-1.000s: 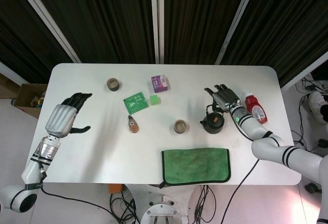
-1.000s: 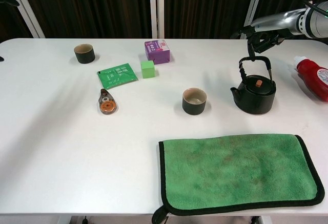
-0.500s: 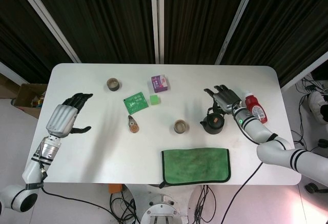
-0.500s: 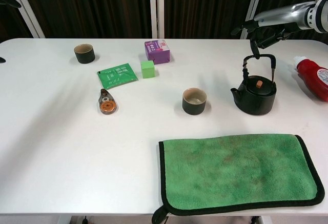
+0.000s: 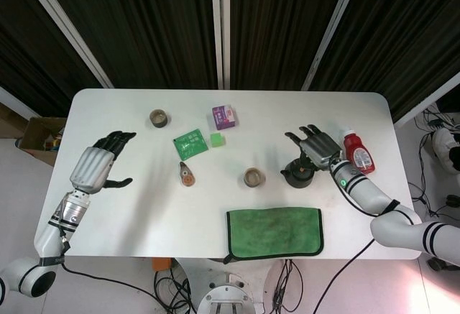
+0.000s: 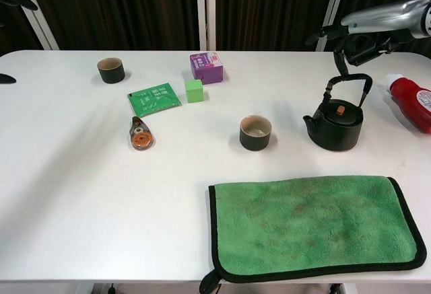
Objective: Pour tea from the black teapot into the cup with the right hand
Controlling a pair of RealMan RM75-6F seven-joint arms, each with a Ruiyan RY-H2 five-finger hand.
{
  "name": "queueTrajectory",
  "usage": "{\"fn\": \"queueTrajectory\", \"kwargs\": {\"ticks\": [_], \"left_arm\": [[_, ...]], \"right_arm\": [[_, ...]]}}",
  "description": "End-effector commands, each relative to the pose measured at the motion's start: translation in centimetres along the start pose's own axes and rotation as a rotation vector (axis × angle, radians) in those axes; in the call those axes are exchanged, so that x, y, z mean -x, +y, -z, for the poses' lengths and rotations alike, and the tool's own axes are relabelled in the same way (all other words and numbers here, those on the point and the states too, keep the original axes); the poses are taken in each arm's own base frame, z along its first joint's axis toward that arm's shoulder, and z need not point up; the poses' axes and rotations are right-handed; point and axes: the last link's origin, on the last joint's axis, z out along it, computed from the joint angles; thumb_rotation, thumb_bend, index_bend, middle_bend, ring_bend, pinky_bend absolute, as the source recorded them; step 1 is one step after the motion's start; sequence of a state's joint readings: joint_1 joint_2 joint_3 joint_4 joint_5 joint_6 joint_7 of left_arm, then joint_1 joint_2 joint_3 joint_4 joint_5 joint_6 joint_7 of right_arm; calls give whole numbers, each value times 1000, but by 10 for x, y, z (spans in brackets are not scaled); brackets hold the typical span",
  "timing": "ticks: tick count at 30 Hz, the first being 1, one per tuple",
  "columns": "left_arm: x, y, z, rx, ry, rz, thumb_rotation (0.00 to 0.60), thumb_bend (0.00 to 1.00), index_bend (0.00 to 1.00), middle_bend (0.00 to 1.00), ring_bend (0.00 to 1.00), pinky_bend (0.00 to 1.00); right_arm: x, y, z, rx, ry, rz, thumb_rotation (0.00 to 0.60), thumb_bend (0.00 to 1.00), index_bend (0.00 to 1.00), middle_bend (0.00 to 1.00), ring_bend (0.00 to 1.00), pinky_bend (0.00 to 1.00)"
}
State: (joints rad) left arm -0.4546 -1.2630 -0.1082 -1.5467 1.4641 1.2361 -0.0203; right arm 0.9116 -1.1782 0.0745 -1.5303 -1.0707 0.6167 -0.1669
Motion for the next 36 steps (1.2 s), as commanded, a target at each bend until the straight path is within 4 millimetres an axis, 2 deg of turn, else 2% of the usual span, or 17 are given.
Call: {"fn": "queueTrajectory", "kwargs": {"ticks": [1, 8, 12, 13, 15, 16, 17, 19, 21, 25, 30, 36], "left_arm": [[0, 0, 0, 0, 0, -1, 600, 0, 112, 137, 114, 265], [1, -1, 1, -3, -3, -4, 600, 0, 112, 137, 114, 265], [0, -2, 2, -6, -3, -3, 600, 0, 112, 137, 114, 265], [0, -2, 2, -6, -2, -3, 600, 0, 112, 137, 114, 265], [0, -3, 2, -7, -2, -3, 600, 0, 112, 137, 114, 265], [1, -3, 2, -8, -2, -4, 600, 0, 112, 137, 114, 265], [1, -3, 2, -8, -3, -4, 600, 0, 112, 137, 114, 265], [1, -4, 3, -10, -6, -4, 600, 0, 112, 137, 114, 265], [2, -4, 3, -11, -8, -3, 600, 0, 112, 137, 114, 265], [3, -4, 3, -8, -8, 3, 600, 0, 112, 137, 114, 265], [3, -6, 4, -9, -6, 6, 600, 0, 113, 137, 114, 266], [2, -11, 5, -18, -5, 8, 600, 0, 118, 137, 114, 266]], "right_arm": [[2, 0, 3, -1, -6, 10, 316, 1000, 0, 504, 25, 0], [3, -3, 5, -3, 8, 21, 312, 1000, 0, 475, 24, 0], [-4, -4, 8, -6, 61, 32, 284, 982, 0, 233, 1, 0], [-6, -5, 9, -9, 82, 31, 276, 932, 0, 180, 0, 0], [-13, -8, 12, -18, 139, 27, 270, 717, 0, 111, 0, 0], [-16, -9, 14, -22, 157, 26, 269, 533, 0, 79, 0, 0], [-18, -10, 18, -23, 159, 21, 270, 408, 0, 58, 0, 0], [-22, -14, 25, -26, 118, -10, 275, 80, 0, 8, 0, 0], [-28, -17, 30, -26, 79, -42, 275, 3, 0, 0, 0, 0], [-33, -14, 29, 5, -7, -57, 262, 0, 0, 6, 0, 0], [-26, -9, 17, 43, -129, -141, 217, 0, 0, 68, 0, 0], [-21, -6, 3, 62, -143, -186, 200, 0, 0, 144, 0, 0]]}}
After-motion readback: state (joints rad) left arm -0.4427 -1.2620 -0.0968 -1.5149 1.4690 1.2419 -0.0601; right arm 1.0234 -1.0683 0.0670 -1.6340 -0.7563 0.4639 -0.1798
